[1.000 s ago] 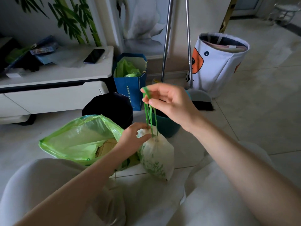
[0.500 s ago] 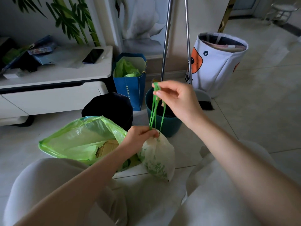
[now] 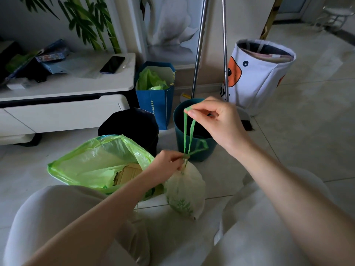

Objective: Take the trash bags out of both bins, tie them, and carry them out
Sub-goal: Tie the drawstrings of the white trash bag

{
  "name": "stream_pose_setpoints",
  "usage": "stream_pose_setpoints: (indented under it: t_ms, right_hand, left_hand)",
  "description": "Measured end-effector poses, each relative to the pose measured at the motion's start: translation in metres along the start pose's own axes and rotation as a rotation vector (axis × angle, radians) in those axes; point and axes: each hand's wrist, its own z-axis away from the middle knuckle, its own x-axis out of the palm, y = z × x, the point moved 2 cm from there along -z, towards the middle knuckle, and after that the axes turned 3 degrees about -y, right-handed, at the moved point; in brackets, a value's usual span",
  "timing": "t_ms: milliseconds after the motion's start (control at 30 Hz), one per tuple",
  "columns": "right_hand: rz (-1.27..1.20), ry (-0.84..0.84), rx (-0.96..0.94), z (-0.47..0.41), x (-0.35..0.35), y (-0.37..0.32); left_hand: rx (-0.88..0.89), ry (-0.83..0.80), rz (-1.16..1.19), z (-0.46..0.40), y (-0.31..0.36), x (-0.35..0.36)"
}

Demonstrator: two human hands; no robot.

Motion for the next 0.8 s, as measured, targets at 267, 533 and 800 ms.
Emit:
stream_pose_setpoints:
  t_ms: [267, 533, 800]
  right_hand:
    - [-0.058, -0.117, 0.092, -0.004, 0.013, 0.012]
    - [0.483, -0.704, 0.437, 0.016, 0.039, 0.050]
    - [0.467, -0.661, 0.351, 0.024, 0.026, 0.050]
  left_hand:
    - [0.078, -0.056, -0.106, 0.004, 0.002, 0.005]
    - [0.029, -0.064, 0.113, 0.004, -0.003, -0.003]
    - [-0.064, 0.059, 0.258, 0.004, -0.016, -0.016]
